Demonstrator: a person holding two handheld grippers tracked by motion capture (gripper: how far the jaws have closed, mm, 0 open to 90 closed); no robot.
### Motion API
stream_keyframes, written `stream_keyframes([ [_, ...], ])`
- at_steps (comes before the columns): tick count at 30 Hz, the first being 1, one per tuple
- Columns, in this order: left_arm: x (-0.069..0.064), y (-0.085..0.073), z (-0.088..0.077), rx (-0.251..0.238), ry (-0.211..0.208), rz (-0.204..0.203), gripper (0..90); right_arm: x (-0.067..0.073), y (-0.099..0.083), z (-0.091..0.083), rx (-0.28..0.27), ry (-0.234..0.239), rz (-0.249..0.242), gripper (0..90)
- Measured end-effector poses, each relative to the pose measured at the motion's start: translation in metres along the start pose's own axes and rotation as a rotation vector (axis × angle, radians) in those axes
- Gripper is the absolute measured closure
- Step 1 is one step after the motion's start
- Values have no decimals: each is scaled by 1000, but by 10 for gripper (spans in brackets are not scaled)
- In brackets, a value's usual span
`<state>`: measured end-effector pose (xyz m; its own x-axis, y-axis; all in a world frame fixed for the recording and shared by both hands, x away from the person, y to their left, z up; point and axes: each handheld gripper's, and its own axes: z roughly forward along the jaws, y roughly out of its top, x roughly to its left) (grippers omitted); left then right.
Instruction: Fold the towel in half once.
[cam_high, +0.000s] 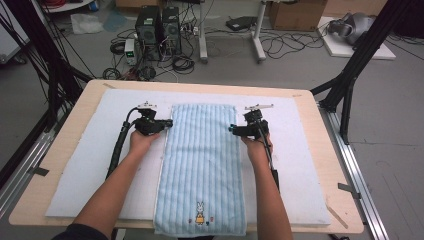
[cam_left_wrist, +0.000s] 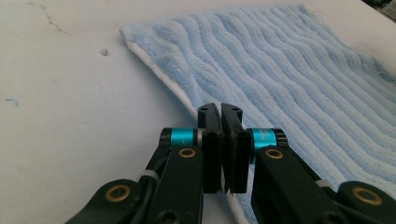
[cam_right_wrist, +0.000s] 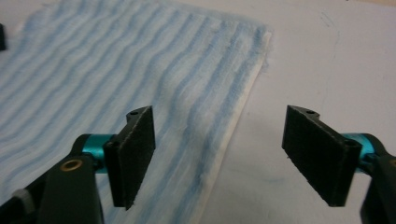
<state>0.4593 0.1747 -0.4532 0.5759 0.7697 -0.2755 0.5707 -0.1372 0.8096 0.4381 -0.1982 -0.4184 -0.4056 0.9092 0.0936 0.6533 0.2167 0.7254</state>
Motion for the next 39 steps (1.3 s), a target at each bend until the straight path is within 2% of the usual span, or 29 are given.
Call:
stream_keyframes([
  [2,1,0,-1,-9,-8,-10,867,1,3,11,30,-15,3,336],
  [5,3,-1,-2,-16,-24,-24,868,3,4,24,69,-35,-5,419],
  [9,3,-1,-1,-14,-13,-31,868,2,1,32,74,-48,10,539],
  [10,3,-1,-1,-12,-10,-29,868,2,1,32,76,-68,-11,586],
  [12,3,0,0,-6,8,-35,869,4,2,32,77,-53,-54,774],
  [14,4,1,1,-10,36,-63,872,9,4,32,86,-67,-80,850],
  [15,4,2,0,-22,45,-65,874,11,5,32,86,-84,-96,854],
  [16,4,3,0,-34,52,-60,874,12,6,32,74,-88,-93,857],
  [17,4,4,-1,-48,52,-74,874,12,6,30,46,-86,-83,857],
  [19,4,5,-3,-56,36,-88,874,12,8,25,7,-69,-76,857],
  [20,4,5,-5,-54,30,-81,874,13,8,23,4,-64,-88,856],
  [23,6,8,-13,-82,-6,-102,874,12,10,13,-13,-38,-109,855],
  [24,5,9,-15,-90,-16,-103,874,12,11,9,-20,-28,-95,855],
  [27,1,13,-24,-111,-38,-97,872,12,11,-1,-28,-6,-95,855],
  [29,-3,15,-30,-120,-52,-90,872,12,10,-5,-26,21,-77,854],
  [32,-10,18,-40,-108,-58,-43,870,9,4,-11,-27,67,-51,849],
  [33,-12,19,-43,-105,-56,-28,870,8,1,-13,-30,92,-46,845],
  [34,-14,19,-46,-112,-62,-25,870,6,-2,-15,-26,141,-39,835],
  [36,-18,17,-53,-149,-69,-23,870,6,-7,-19,-10,147,-50,823],
  [39,-22,10,-60,-152,-79,-14,870,5,-15,-27,-33,160,-38,797],
])
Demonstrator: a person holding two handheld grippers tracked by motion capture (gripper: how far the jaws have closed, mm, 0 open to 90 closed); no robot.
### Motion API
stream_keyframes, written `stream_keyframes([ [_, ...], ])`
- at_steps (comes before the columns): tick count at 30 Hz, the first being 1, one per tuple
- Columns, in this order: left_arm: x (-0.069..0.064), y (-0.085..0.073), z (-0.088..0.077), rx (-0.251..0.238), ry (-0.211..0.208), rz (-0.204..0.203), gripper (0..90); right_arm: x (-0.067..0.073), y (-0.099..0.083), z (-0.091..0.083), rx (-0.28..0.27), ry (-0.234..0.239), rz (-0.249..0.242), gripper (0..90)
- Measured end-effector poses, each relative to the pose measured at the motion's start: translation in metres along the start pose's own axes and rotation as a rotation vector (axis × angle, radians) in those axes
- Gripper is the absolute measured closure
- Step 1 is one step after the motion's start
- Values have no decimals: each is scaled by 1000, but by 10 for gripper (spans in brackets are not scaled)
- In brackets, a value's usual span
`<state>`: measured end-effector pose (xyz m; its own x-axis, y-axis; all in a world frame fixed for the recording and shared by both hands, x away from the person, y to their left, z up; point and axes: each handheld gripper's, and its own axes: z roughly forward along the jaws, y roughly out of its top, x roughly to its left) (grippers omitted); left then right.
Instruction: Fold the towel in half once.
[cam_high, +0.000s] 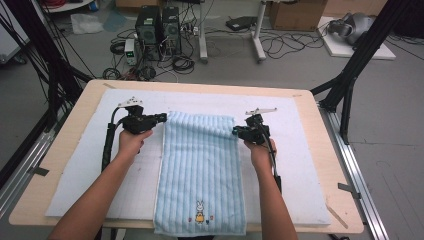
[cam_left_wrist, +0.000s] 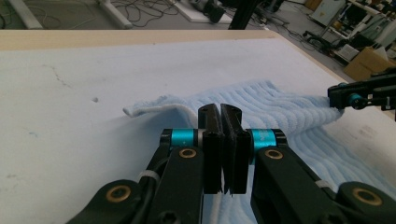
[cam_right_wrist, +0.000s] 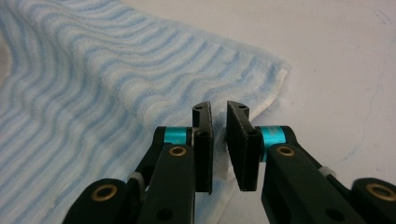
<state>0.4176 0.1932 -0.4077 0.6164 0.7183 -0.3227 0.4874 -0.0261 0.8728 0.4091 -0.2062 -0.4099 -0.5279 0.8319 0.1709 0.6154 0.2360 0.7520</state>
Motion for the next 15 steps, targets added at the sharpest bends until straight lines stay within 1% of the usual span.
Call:
stream_keyframes([
  [3,-5,-6,-8,-10,-13,11,870,2,-6,-10,-27,-14,-12,804],
  [5,-8,-9,-12,-9,-18,21,869,3,-10,-16,-45,-4,-2,824],
  [7,-11,-12,-16,-15,-26,27,869,4,-14,-22,-57,4,-1,874],
  [9,-13,-14,-17,-14,-27,33,869,4,-16,-25,-65,3,1,879],
  [10,-14,-15,-17,-8,-26,33,869,3,-17,-26,-69,7,6,828],
  [11,-14,-16,-16,-2,-23,34,869,2,-16,-25,-78,7,15,717],
  [12,-13,-17,-16,-1,-22,35,869,2,-15,-24,-88,4,32,668],
  [13,-13,-17,-15,0,-25,30,869,1,-13,-23,-93,5,46,658],
  [14,-14,-17,-15,2,-25,33,869,0,-10,-21,-94,0,48,624],
  [15,-14,-17,-14,0,-25,32,869,0,-6,-19,-93,-17,60,590],
])
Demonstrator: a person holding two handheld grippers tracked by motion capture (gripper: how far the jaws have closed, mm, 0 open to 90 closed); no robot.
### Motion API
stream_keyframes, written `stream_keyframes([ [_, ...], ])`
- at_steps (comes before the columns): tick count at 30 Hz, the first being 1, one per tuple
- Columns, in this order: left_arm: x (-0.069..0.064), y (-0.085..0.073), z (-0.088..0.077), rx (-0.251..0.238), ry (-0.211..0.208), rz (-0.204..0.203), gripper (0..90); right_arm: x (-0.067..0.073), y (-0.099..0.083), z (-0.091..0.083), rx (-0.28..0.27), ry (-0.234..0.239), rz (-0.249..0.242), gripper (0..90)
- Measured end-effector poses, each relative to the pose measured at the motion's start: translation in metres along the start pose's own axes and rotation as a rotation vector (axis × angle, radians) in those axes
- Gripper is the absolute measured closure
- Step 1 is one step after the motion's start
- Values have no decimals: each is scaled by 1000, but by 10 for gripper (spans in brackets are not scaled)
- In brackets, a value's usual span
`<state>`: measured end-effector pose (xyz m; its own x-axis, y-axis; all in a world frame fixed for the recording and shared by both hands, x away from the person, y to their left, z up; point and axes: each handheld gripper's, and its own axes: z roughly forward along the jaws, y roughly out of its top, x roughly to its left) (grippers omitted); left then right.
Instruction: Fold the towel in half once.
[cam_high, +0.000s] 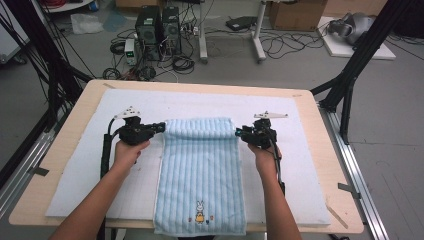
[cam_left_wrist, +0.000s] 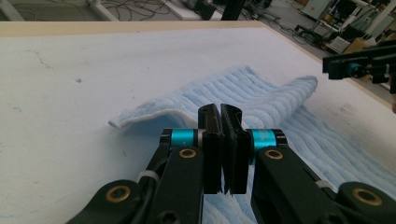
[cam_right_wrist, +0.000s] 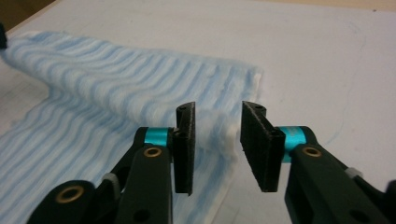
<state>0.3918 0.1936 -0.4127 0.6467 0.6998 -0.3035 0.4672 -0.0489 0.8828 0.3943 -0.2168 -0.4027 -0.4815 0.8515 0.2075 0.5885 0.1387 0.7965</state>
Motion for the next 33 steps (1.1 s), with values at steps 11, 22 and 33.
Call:
stream_keyframes([
  [11,0,-2,2,17,0,0,869,5,14,67,299,-121,-8,659],
  [22,1,-3,-1,9,14,-8,869,12,16,55,200,-96,-47,860],
  [33,-10,-4,-17,6,-30,9,869,21,10,11,72,-2,-47,852],
])
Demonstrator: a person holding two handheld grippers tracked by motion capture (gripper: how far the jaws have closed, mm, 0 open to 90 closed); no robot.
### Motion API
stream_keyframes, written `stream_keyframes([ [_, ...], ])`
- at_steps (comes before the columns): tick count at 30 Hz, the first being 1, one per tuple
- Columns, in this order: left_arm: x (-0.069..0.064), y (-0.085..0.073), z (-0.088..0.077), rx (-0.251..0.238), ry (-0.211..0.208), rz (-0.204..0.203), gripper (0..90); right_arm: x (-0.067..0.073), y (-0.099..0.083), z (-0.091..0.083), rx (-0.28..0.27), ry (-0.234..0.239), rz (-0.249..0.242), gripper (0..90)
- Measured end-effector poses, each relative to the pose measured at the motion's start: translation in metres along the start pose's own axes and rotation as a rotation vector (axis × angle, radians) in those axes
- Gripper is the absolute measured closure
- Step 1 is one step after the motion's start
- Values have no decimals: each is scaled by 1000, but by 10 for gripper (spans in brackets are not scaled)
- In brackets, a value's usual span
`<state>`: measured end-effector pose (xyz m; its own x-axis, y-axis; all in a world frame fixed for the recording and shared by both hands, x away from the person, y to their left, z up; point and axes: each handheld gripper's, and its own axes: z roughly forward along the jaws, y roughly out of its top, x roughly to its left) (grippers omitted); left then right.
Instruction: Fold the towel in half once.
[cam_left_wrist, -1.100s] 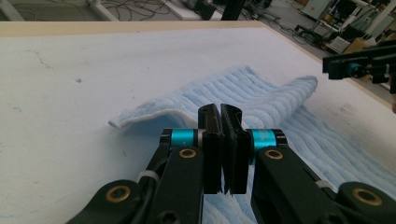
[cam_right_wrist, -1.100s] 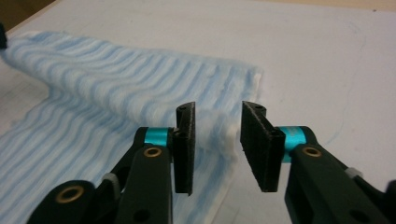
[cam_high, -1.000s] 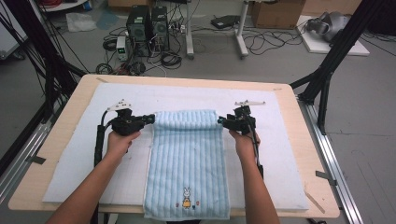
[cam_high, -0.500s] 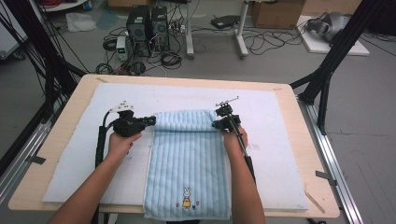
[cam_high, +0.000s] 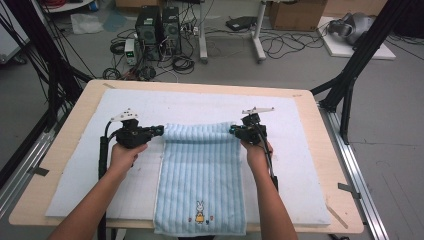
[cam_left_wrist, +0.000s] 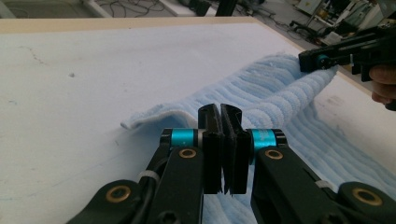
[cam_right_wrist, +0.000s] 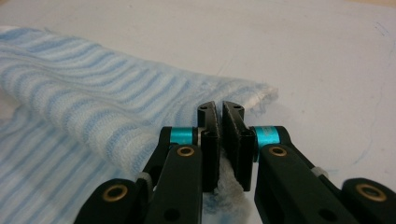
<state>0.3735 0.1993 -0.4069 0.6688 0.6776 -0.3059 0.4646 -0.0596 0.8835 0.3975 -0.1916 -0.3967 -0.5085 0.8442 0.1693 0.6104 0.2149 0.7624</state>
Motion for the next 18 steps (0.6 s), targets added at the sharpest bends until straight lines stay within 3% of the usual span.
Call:
stream_keyframes([
  [6,-11,-14,-10,4,-27,9,869,8,-22,-21,-64,55,43,852],
  [14,-24,-40,-22,33,-62,32,869,23,-52,-39,-85,67,5,850],
  [18,-30,-52,-24,71,-77,37,869,29,-68,-44,-78,64,-9,848],
])
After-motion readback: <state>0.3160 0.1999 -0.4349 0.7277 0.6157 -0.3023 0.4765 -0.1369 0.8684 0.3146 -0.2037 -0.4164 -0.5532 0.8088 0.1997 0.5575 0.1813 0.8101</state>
